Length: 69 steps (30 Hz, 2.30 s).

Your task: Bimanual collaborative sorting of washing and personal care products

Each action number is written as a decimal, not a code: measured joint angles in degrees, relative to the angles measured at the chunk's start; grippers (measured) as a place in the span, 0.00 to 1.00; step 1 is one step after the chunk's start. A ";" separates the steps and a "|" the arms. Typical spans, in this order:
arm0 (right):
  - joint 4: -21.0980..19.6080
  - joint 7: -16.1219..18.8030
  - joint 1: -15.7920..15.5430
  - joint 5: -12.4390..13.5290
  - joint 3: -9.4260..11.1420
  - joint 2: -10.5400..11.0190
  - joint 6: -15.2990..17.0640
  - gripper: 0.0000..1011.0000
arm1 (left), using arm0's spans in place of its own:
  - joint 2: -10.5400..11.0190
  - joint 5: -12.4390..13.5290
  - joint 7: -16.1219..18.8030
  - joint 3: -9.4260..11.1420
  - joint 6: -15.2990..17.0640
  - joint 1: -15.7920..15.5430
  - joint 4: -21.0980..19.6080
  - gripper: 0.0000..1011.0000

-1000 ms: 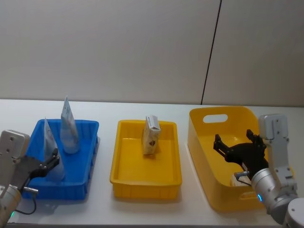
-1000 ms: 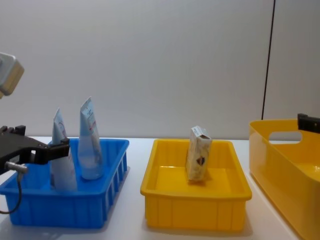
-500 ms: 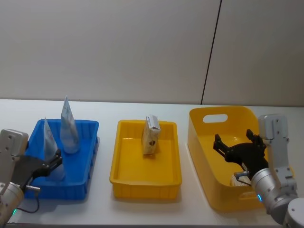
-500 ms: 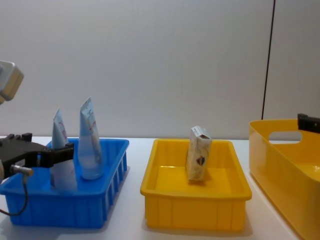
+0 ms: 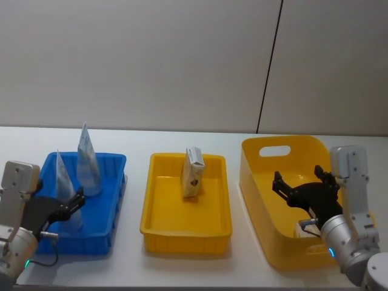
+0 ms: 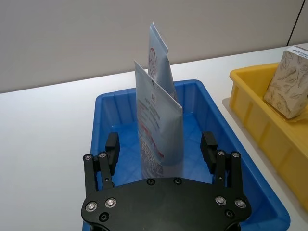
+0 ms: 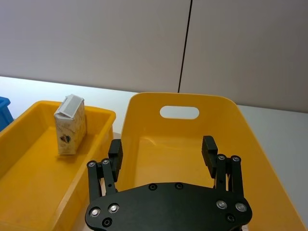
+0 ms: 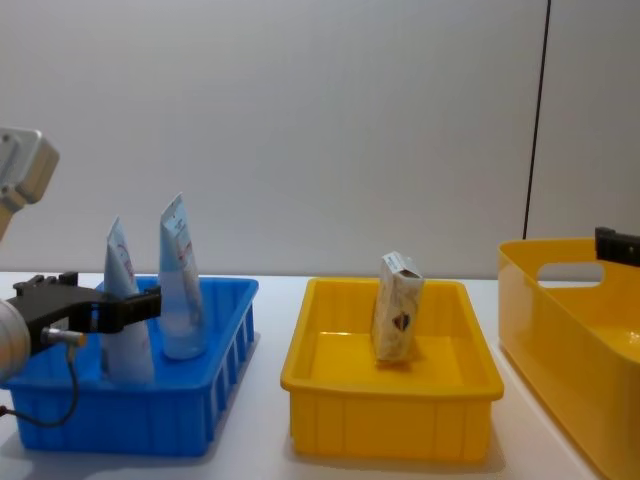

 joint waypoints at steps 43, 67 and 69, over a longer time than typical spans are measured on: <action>0.00 0.00 0.00 0.00 0.00 0.00 0.00 0.99 | -3.26 4.10 0.48 0.10 -2.26 -3.75 6.85 0.29; 0.00 0.00 0.00 0.00 0.00 0.00 0.00 0.99 | -3.55 2.77 -5.00 -0.72 -9.40 -3.19 1.01 0.24; 0.00 0.00 0.00 0.00 0.00 0.00 0.00 0.99 | -3.49 2.30 -6.29 -0.69 -9.99 -3.25 0.16 0.24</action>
